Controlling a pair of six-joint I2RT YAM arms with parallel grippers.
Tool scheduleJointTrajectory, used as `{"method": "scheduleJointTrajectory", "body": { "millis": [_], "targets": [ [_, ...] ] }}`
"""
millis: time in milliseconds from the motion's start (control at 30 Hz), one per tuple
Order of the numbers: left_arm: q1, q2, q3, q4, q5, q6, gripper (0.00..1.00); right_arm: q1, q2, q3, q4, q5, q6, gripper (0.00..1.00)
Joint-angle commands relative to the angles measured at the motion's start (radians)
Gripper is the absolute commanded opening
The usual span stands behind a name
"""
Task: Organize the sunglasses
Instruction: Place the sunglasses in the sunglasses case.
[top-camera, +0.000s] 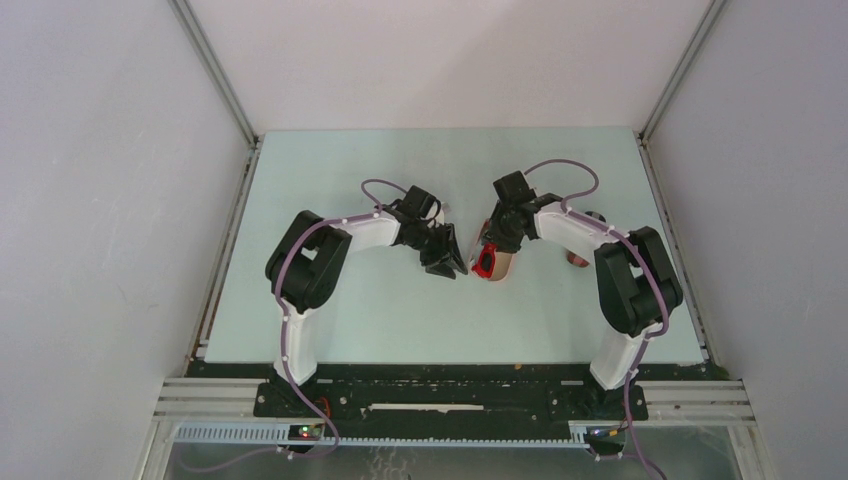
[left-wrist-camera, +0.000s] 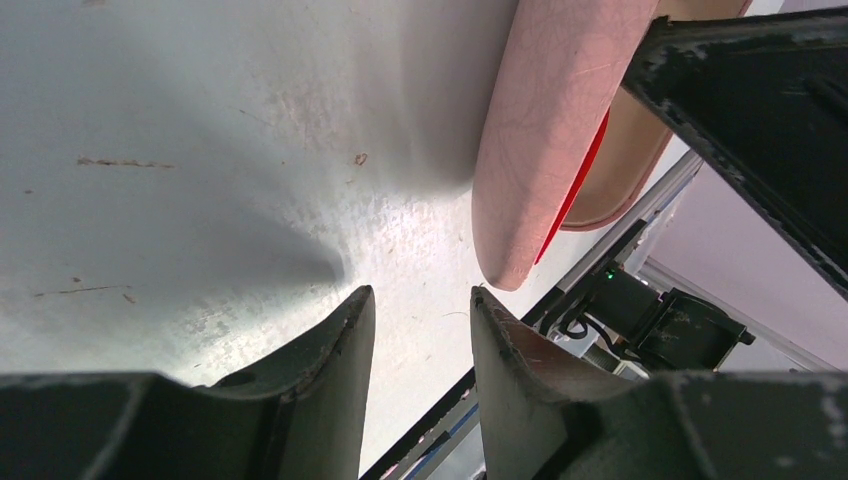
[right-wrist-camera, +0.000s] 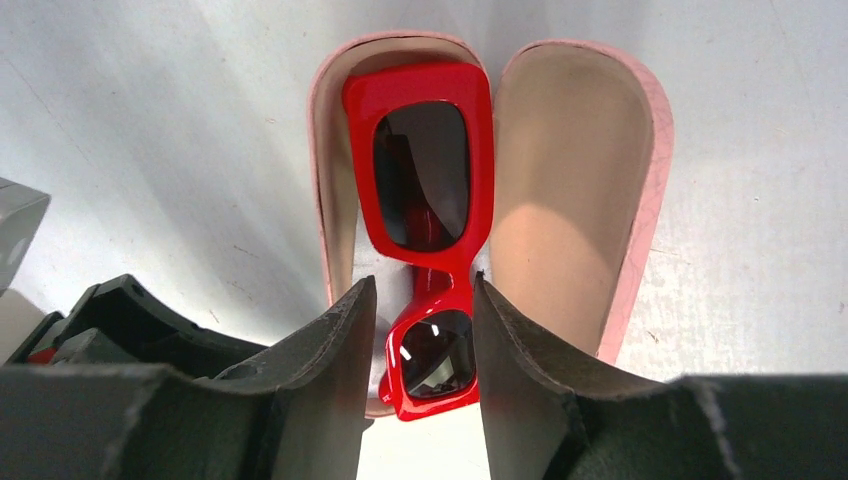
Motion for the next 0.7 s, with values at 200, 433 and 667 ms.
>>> {"method": "scheduleJointTrajectory", "body": {
  "millis": [200, 433, 667],
  "targets": [
    [-0.005, -0.027, 0.041, -0.024, 0.016, 0.034, 0.45, 0.0, -0.105, 0.037, -0.062, 0.041, -0.021, 0.49],
    [0.019, -0.089, 0.034, -0.047, -0.008, 0.045, 0.45, -0.074, -0.272, -0.08, -0.014, 0.027, -0.094, 0.47],
    [0.048, -0.091, 0.089, -0.037, -0.001, 0.044, 0.44, -0.232, -0.371, -0.302, 0.227, -0.283, -0.098, 0.44]
  ]
}}
